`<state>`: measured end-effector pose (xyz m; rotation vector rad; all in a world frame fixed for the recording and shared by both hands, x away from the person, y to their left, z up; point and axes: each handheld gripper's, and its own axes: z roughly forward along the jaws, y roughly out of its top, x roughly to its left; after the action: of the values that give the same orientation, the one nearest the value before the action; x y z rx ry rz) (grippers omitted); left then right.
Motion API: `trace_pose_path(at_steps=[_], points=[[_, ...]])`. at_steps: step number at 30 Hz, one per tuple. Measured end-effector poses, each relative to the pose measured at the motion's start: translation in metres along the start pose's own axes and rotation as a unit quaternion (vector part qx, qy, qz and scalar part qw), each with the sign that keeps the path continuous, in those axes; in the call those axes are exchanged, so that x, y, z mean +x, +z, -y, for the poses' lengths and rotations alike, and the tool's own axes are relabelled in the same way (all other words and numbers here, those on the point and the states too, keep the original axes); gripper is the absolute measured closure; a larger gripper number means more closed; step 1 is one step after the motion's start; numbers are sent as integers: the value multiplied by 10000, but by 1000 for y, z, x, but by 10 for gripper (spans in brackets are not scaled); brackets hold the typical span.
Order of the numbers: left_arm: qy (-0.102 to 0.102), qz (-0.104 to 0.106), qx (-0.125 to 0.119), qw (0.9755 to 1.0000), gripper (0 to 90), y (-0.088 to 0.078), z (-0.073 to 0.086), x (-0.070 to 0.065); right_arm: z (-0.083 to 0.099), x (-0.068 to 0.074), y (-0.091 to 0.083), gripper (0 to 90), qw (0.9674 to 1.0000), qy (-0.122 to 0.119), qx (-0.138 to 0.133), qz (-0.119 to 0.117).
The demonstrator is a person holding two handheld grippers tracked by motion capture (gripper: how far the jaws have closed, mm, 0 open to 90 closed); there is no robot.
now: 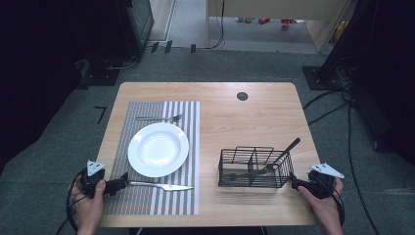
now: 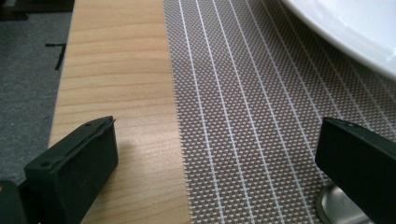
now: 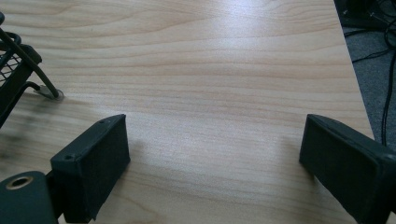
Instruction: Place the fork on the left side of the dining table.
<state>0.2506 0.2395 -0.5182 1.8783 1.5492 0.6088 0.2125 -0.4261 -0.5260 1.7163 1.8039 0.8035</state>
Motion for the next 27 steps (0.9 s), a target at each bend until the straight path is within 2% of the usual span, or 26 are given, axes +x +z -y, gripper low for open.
trace_pose_path(at_steps=[10,27], points=[[111,-103,38,9999,0,2,0,-4,0,0,0,80,10000,0,0,0],[113,-107,40,9999,0,2,0,-4,0,0,0,80,10000,1,0,1]])
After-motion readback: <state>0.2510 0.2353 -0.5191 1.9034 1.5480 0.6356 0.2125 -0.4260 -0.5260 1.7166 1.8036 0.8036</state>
